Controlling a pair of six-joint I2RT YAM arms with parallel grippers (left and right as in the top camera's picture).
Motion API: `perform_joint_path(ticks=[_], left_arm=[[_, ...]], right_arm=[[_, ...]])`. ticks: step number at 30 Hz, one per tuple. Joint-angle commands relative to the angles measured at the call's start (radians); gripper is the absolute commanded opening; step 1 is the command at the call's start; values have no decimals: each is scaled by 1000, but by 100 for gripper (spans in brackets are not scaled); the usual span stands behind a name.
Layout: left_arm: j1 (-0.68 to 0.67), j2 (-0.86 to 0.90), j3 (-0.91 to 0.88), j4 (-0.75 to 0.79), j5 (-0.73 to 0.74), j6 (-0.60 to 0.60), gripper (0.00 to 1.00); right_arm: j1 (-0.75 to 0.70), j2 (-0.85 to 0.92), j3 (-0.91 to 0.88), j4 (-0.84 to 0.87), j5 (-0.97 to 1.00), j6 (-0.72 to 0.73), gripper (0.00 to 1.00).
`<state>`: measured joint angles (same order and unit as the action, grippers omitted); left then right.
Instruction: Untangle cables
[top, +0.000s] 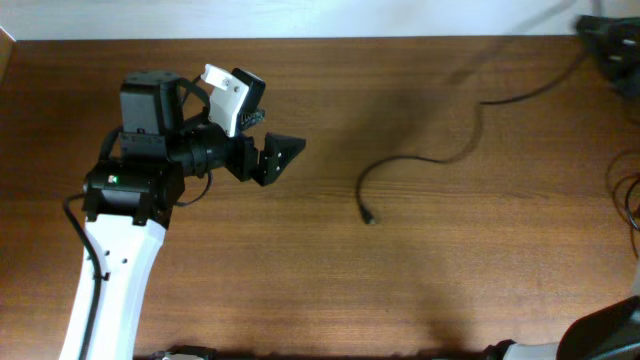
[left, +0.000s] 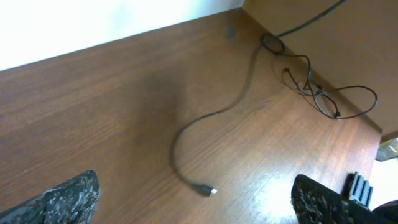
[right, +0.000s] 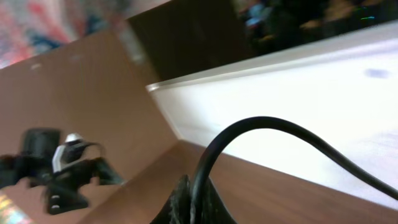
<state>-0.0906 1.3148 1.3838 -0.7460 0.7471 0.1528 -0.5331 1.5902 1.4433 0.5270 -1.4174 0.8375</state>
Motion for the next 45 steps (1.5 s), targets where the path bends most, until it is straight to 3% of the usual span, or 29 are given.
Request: perform_joint_path(ticks=[1,4,6,7,9,10,12,13,14,18,21,24,25,26,28,31,32,33,34,36,38,43,45], left_arm=[[-1,-4,5,-2,0,-2,99],[-2,-4,5,1,1,-2,99],[-2,-4,5,-3,1,-10,99],[-2,-4,5,-7,1,-10,99],[-2,-4,5,-7,1,-10,99],[-2,-4,5,-9,1,-10,99],[-2,-4,5,-26,1,-10,99],[-1,-4,5,-30,0,-9,99],[-2,-4,5,-29,-2,-10,99],[-2,-4,5,-29,-2,-10,99],[-2,-4,5,-29,39,-10,99],[-2,-4,5,-30,42,-23,99],[-2,-4,5,-30,42,-25,99],[-1,-4,5,-29,42,-25,99],[-1,-4,5,-26,39,-24,99],[-2,-4,5,-26,39,-24,99],[-2,-4,5,-26,39,-25,99],[-1,-4,5,-26,39,-24,99],[-2,-4,5,-26,39,-25,99],[-1,-4,5,-25,39,-24,99],[-1,-4,5,-17,39,-25,99],[-2,-4,5,-11,39,-25,99],[-2,-4,5,-10,39,-25,99]], right_arm=[[-260,68,8,34,-57,-22,4],[-476,130,8,28,-24,-18,4],[-561,136,8,-79,114,-18,4],[-597,136,8,-189,198,-19,21],[-627,136,8,-447,336,-75,21],[-629,136,8,-661,461,-169,20],[-626,136,8,-883,657,-275,23],[-626,136,8,-948,715,-340,36],[-626,136,8,-954,698,-380,99],[-583,136,8,-1051,496,-625,99],[-446,136,-34,-1088,601,-647,90],[-291,163,-47,-1098,854,-647,73],[-246,176,-47,-1114,949,-647,72],[-201,197,-47,-1059,1004,-642,99],[-146,222,-47,-959,1003,-522,99],[-109,224,-47,-907,1022,-518,96],[-107,231,-47,-875,1102,-448,93],[-108,238,-47,-918,1271,-239,99],[-108,251,-47,-1029,1471,93,99],[-107,263,-47,-1081,1481,266,99],[-95,269,-47,-1186,1490,533,100],[-24,330,-47,-1161,1621,586,100],[-24,403,-47,-1138,1590,585,98]])
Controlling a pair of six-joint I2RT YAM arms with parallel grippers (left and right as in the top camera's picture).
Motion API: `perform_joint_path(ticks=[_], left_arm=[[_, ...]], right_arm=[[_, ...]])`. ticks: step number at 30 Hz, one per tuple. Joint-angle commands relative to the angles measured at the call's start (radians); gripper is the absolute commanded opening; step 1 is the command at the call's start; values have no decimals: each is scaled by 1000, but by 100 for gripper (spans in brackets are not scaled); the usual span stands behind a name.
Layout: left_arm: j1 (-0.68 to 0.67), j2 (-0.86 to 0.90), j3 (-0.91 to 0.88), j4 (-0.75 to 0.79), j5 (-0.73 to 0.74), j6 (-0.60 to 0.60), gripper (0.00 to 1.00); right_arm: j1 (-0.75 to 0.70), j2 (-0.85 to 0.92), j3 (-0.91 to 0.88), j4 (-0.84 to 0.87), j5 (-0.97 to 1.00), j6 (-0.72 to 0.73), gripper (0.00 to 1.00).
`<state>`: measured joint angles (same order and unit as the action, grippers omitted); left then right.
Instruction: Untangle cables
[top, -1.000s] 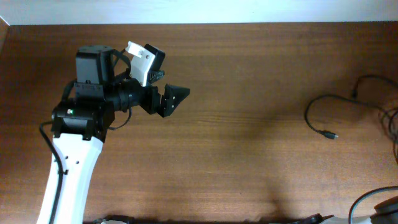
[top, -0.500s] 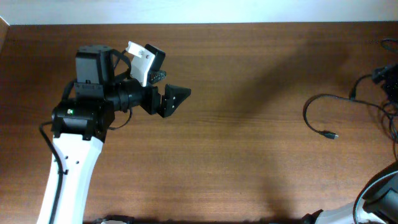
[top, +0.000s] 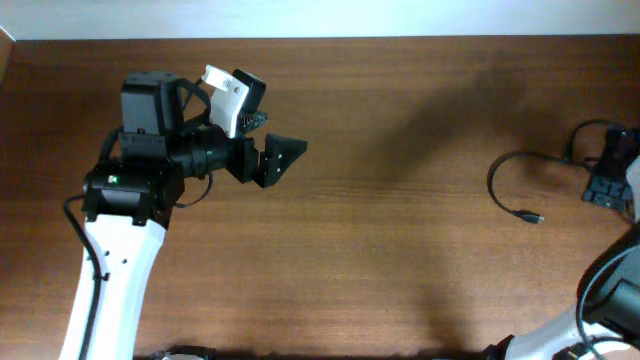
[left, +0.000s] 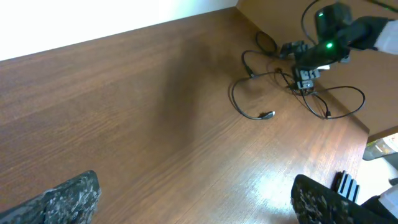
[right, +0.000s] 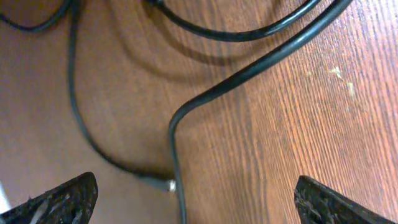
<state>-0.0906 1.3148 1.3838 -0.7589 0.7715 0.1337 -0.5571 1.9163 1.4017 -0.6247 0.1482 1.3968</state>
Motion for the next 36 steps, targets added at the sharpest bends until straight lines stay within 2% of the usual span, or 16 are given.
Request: perform_joint_path(ticks=[1,3,4,8,9,10,15,16,19,21,26,29,30,31,32,36], left_arm=[[-2,-4,5,3,14,-6,99],[-2,-4,5,-2,14,-13,99],[-2,-4,5,-1,14,-13,99],[-2,-4,5,-5,14,-13,99],[-2,-4,5,-8,14,-13,99],[-2,-4,5,-12,14,-13,99],[-2,-2,5,-13,15,-13,99],[-2,-2,5,-13,14,-13,99],[-1,-1,5,-13,13,-13,99],[-2,0,5,-13,-32,-13,99],[-2,6,5,-21,-34,-13,99],[-2,6,5,-29,-35,-13,99],[-2,6,5,-27,-35,-13,99],[-2,7,5,-28,-35,-13,99],[-2,10,5,-27,-35,-13,99],[-2,51,5,-45,-29,-43,99]], right_arm=[[0,108,-5,40,9,23,77],[-1,125,-5,106,18,-6,52],[-6,125,-5,148,20,-16,4],[-43,124,-3,249,-29,-190,5],[-60,124,-3,248,-47,-197,32],[-73,124,-3,247,-79,-219,66],[-32,124,-2,324,-273,-230,76],[-13,124,0,356,-277,-285,76],[29,124,3,340,-269,-282,75],[28,122,4,164,-275,-122,70],[16,93,4,78,-139,-124,67],[-63,92,4,58,-128,-135,66],[-101,93,4,53,-129,-136,58],[-141,92,4,61,-149,-153,23],[-165,92,4,85,-183,-193,4],[-209,81,7,330,-463,-241,4]])
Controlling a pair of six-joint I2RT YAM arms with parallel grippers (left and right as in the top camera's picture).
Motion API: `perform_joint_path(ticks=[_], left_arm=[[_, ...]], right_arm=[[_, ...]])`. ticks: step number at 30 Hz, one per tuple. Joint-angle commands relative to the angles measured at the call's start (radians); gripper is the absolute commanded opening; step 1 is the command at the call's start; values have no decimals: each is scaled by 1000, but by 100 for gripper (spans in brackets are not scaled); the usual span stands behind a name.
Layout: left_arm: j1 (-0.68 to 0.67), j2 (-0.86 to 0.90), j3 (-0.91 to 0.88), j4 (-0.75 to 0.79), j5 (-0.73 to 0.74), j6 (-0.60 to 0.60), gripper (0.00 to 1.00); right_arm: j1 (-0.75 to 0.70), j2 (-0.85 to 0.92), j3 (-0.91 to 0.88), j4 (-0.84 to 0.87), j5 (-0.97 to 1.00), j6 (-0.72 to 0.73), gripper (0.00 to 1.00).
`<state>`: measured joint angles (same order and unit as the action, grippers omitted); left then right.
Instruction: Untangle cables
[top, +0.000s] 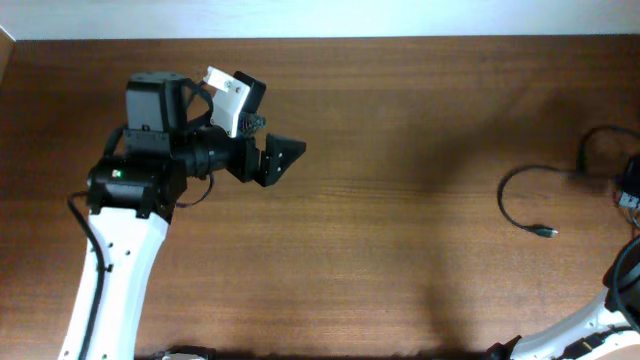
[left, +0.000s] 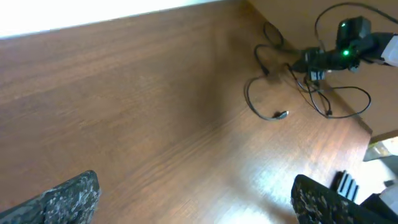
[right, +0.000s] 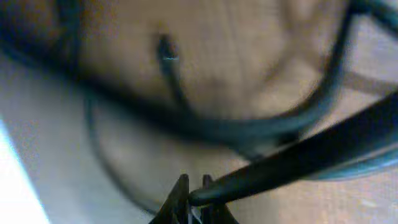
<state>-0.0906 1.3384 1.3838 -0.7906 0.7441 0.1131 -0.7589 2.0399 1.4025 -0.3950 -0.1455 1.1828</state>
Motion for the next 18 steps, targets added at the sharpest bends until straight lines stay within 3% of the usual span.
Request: perform_joint_path(ticks=[1,3,6,7,8,9,10,14,16,18], left_arm=[[-2,35,5,-19,0,-23,99],[-2,36,5,-18,0,-23,99],[-2,36,5,-19,0,-23,99],[-2,36,5,-20,0,-23,99],[-2,36,5,-21,0,-23,99],[-2,36,5,-21,0,-23,99],[-2,36,5,-21,0,-23,99],[-42,36,5,-22,0,-22,99],[-60,36,5,-23,1,-22,99],[-61,36,5,-23,1,-22,99]], right_arm=[[-16,-57,9,227,-251,-27,4],[-45,-89,56,449,-370,-27,4],[-98,-129,135,651,-439,-27,4],[-130,-130,138,858,-479,-26,4],[-150,-130,138,956,-506,-26,5],[-167,-130,138,1015,-531,-26,31],[-188,-130,138,1056,-576,-22,99],[-171,-130,138,1067,-698,-23,99],[-180,-135,138,740,-615,127,99],[-184,-138,138,82,-444,179,99]])
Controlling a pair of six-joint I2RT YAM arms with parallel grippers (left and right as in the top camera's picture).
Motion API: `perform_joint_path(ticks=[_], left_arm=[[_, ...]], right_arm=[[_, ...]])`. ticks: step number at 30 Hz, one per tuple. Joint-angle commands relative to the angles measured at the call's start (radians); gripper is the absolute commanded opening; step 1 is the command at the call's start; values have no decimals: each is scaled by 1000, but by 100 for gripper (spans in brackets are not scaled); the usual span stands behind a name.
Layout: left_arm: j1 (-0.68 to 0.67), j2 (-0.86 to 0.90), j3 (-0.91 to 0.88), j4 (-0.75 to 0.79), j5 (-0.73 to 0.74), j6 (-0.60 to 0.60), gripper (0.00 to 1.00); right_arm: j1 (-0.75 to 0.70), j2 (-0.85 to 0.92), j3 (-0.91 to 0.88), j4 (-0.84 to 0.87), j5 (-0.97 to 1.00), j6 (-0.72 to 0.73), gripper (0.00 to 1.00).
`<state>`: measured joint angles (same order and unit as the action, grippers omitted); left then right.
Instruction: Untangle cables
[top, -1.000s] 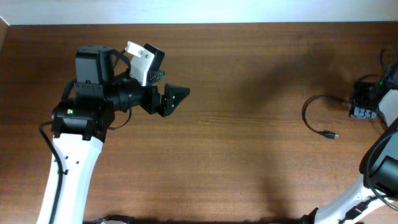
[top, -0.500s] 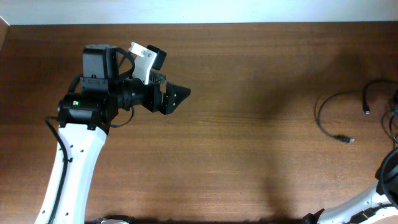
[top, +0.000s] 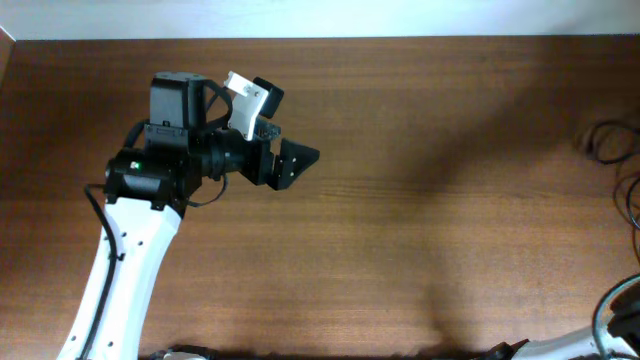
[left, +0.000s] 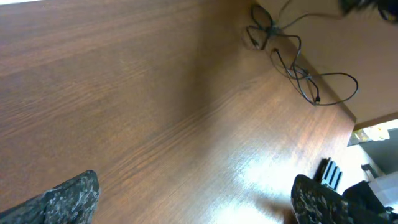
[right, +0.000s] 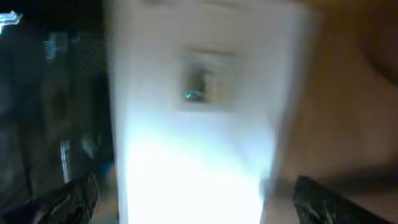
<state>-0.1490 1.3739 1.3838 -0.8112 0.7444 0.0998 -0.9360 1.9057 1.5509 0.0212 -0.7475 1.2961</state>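
Thin black cables (left: 292, 59) lie in a loose tangle at the table's far right edge; overhead only loops (top: 604, 141) show there. My left gripper (top: 285, 148) hovers over the left half of the table, far from them. In its wrist view the left gripper (left: 193, 205) is open with bare wood between the fingers (left: 68, 196). My right gripper (right: 196, 202) is open too, with nothing in it, facing a blurred white surface. It is out of the overhead view.
The brown wooden table (top: 420, 250) runs to a white wall at the back. A bit of the right arm (top: 622, 312) shows at the bottom right corner. A dark ribbed object (left: 329, 171) sits beyond the table's right edge.
The right gripper, shut on a cable then, is now open and faces away from the table. The loop and plug lying near the right edge are gone from there. The left arm shifted slightly right.
First the right gripper held a black cable whose plug end reached the middle of the table. Then that end lay near the right side with the gripper open over the cables. It shut on a cable again, and now the cables lie bunched at the right edge, released.
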Motion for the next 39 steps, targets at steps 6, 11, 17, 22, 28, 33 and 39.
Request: perform_joint_path(ticks=[6,11,17,22,28,33,39], left_arm=[[-8,0,5,10,-1,-8,99],[-3,0,107,108,-19,-10,99],[-3,-96,236,-39,-252,-40,100],[-3,-280,236,-157,-564,-40,99],[-3,-390,236,-275,-745,-44,100],[-3,-392,234,-321,-741,-116,93],[-3,-431,118,-299,-749,-171,99]], right_arm=[[-6,-3,-11,-365,333,-40,99],[0,-5,-10,92,-174,-435,99],[166,-227,-11,124,-337,-622,99],[358,-620,-11,-650,203,-1047,99],[588,-948,-12,-1143,472,-1057,99],[777,-993,-14,-1428,314,-1295,99],[811,-986,-14,-1458,393,-1349,99]])
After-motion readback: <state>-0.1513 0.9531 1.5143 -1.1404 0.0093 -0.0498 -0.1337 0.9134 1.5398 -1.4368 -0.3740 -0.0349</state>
